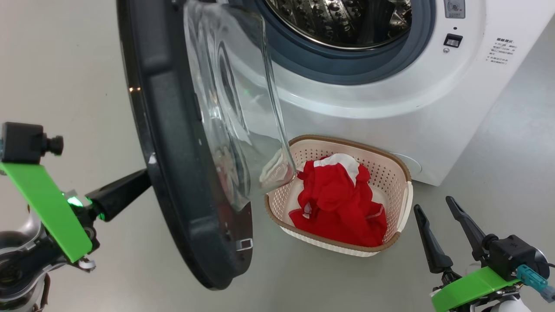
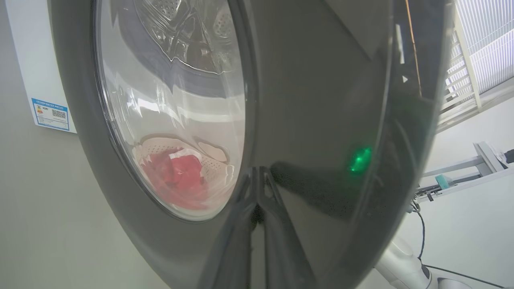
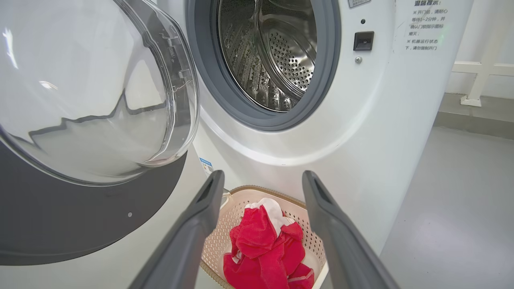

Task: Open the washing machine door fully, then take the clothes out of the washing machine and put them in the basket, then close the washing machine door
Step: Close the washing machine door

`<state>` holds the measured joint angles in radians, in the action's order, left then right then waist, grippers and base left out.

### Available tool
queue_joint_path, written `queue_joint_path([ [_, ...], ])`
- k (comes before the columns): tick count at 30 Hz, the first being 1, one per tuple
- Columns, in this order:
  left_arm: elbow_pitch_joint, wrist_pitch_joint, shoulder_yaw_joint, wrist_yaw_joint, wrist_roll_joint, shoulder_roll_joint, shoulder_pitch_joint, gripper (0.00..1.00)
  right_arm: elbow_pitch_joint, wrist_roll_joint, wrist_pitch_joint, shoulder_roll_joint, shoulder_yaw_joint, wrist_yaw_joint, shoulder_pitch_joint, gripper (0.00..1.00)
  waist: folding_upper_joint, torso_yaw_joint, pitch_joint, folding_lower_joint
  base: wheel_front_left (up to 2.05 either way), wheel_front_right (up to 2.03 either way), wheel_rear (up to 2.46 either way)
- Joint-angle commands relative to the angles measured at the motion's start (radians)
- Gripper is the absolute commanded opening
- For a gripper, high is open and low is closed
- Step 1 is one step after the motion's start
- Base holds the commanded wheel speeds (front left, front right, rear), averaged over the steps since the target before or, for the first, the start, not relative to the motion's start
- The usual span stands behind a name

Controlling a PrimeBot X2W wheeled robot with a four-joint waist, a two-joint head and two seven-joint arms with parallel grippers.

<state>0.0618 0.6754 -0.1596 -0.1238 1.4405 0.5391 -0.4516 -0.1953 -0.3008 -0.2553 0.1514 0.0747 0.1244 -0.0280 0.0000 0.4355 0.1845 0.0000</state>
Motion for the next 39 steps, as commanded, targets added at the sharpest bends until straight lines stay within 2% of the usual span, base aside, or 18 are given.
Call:
queue_joint_path([
  [1, 0.008, -0.026, 0.041, -0.007, -0.013, 0.053, -0.028, 0.0, 0.023, 0.004, -0.006, 0.004, 0.017, 0.006, -0.019, 1.0, 0.0, 0.003, -0.003, 0.0, 0.0, 0.0, 0.0],
  [16, -0.11, -0.233, 0.011, -0.007, -0.038, 0.07, 0.077, 0.0, 0.015, -0.001, -0.006, -0.003, 0.034, 0.006, -0.009, 1.0, 0.0, 0.018, -0.046, 0.0, 0.0, 0.0, 0.0],
  [23, -0.163, -0.336, -0.032, -0.007, -0.06, 0.068, 0.138, 0.0, 0.013, -0.004, -0.006, -0.008, 0.044, 0.006, -0.002, 1.0, 0.0, 0.028, -0.07, 0.0, 0.0, 0.0, 0.0],
  [33, -0.23, -0.47, -0.086, -0.007, -0.05, 0.06, 0.227, 0.18, 0.008, -0.009, -0.006, -0.017, 0.061, 0.006, 0.005, 1.0, 0.0, 0.04, -0.101, 0.0, 0.0, 0.0, 0.0],
  [37, -0.267, -0.537, -0.119, -0.007, -0.086, 0.064, 0.262, 0.49, 0.005, -0.012, -0.006, -0.021, 0.067, 0.006, 0.012, 1.0, 0.0, 0.04, -0.115, 0.0, 0.0, 0.0, 0.0],
  [39, -0.286, -0.572, -0.134, -0.007, -0.1, 0.061, 0.275, 0.87, 0.005, -0.014, -0.006, -0.023, 0.068, 0.006, 0.016, 1.0, 0.0, 0.04, -0.12, 0.0, 0.0, 0.0, 0.0],
])
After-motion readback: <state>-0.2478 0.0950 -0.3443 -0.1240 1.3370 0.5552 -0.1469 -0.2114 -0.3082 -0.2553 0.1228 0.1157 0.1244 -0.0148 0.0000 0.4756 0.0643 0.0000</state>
